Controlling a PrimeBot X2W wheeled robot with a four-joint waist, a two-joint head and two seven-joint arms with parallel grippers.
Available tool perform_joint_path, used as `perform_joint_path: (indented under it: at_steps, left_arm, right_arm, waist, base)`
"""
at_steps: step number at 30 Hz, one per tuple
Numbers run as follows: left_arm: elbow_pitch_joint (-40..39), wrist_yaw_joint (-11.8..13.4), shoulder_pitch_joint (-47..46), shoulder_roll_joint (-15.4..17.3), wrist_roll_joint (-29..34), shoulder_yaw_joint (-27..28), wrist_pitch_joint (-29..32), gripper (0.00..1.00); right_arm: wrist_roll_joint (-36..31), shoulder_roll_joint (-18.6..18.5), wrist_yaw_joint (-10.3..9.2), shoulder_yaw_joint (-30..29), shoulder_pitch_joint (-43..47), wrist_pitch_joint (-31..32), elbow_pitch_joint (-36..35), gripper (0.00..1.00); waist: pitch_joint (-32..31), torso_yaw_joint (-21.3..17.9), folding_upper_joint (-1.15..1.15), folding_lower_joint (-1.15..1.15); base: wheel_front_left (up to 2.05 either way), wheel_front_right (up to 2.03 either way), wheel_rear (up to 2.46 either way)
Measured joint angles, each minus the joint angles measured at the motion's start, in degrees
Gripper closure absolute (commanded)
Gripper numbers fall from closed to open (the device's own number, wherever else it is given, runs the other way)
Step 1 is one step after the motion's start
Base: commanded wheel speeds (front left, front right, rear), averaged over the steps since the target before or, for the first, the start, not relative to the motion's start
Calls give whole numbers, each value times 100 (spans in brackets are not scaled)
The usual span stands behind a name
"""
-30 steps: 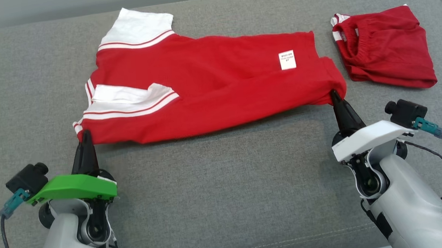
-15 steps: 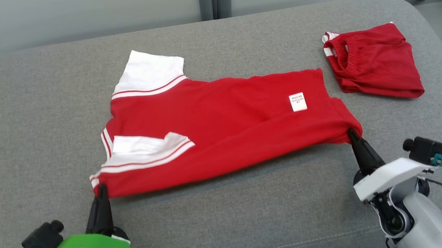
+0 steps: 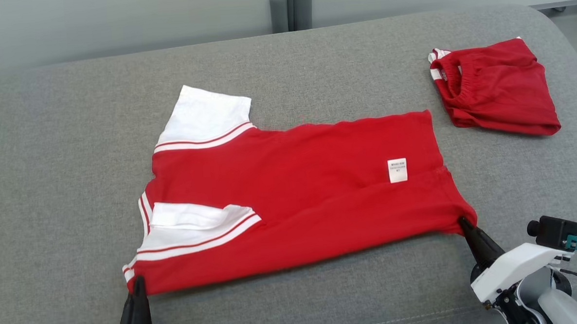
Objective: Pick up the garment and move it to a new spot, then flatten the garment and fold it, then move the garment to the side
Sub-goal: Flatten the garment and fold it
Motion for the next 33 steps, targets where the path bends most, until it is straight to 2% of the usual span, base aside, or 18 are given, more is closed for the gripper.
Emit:
perform_joint_path:
  at_steps: [7,9,10,11,12,13,14,22,25,29,33]
  left_arm:
    - [-42,147,223,27,188,-74,1,100]
    - [-59,202,227,34,219,-73,1,100]
    - [-74,237,231,45,245,-67,1,93]
    - [-96,245,238,57,255,-57,1,73]
    - [-135,267,249,67,256,-40,0,50]
    - [-172,297,258,78,267,-26,0,5]
    - [-198,300,268,91,285,-11,0,0]
    - [-425,444,443,331,398,309,0,0]
    - [-587,444,341,500,619,269,0,0]
    - [-781,439,-280,708,946,-36,140,0]
    - [-859,437,-1006,831,1230,-343,438,0]
  right_arm:
    - [15,-35,-142,69,205,209,-19,100]
    - [18,-36,-159,105,243,277,-22,81]
    - [16,-36,-191,124,257,282,-43,56]
    - [16,-37,-196,132,271,301,-66,12]
    - [16,-43,-216,135,289,333,-90,0]
    - [16,-55,-237,134,313,346,-112,0]
    - [16,-81,-246,132,334,376,-123,0]
    - [-18,-523,-494,-183,432,380,-385,0]
    - [-120,-677,-503,-237,344,366,-593,0]
    - [-300,-808,-495,-207,-154,411,-851,0]
    - [-671,-1070,-442,55,-784,715,-913,0]
  waist:
    - [-117,-9,0,0]
    - [-133,-32,0,0]
    - [-138,-48,0,0]
    - [-143,-68,0,0]
    - [-148,-89,0,0]
    - [-151,-111,0,0]
    - [-152,-134,0,0]
    - [-71,-268,0,0]
    - [-14,-275,0,0]
    - [85,-267,0,0]
    - [232,-259,0,0]
  base:
    - [0,0,0]
    - [0,0,0]
    - [0,0,0]
    - [0,0,0]
    - [0,0,0]
    - [0,0,0]
    - [0,0,0]
    - [0,0,0]
    - [0,0,0]
    - [0,0,0]
    - [0,0,0]
